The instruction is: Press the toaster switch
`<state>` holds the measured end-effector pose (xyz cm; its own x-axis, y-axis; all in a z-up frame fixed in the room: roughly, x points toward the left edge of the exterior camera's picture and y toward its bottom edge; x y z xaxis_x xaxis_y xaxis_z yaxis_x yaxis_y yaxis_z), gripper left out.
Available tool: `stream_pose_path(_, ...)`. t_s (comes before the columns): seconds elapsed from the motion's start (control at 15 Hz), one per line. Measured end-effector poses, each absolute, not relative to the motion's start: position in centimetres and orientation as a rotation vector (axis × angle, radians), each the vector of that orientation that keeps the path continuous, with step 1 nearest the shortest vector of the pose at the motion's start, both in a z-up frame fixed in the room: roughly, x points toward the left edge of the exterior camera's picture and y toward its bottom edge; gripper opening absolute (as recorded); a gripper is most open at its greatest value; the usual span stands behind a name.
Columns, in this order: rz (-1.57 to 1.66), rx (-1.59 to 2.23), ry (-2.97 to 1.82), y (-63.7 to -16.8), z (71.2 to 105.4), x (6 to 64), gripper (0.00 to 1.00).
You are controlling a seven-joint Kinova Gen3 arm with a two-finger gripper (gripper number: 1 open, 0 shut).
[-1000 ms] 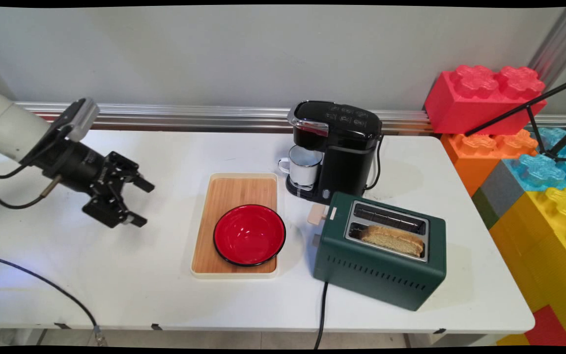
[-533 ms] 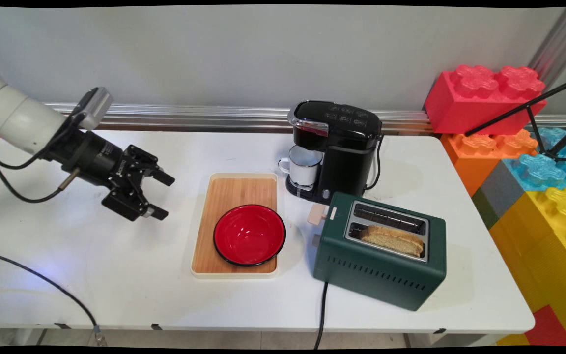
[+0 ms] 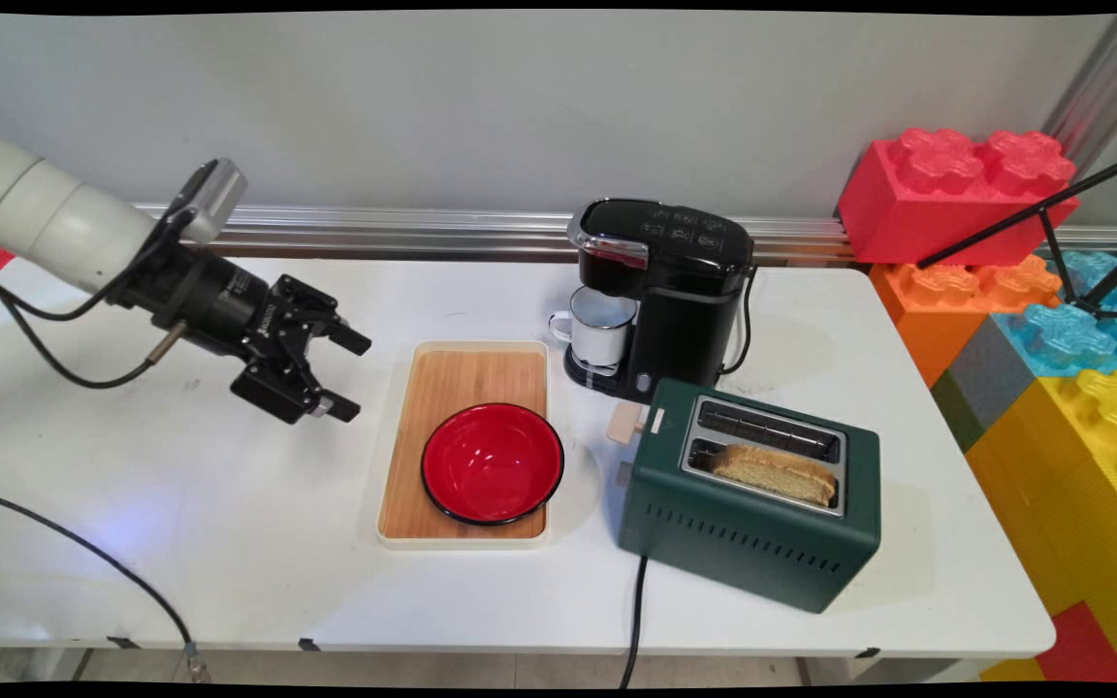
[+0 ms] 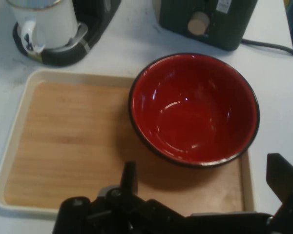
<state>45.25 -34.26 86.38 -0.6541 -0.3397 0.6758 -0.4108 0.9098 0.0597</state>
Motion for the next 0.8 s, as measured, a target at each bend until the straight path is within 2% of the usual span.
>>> stream_pose_path(0.8,0.124,0.41,-2.328,-35.6,87.1,42.1,1.0)
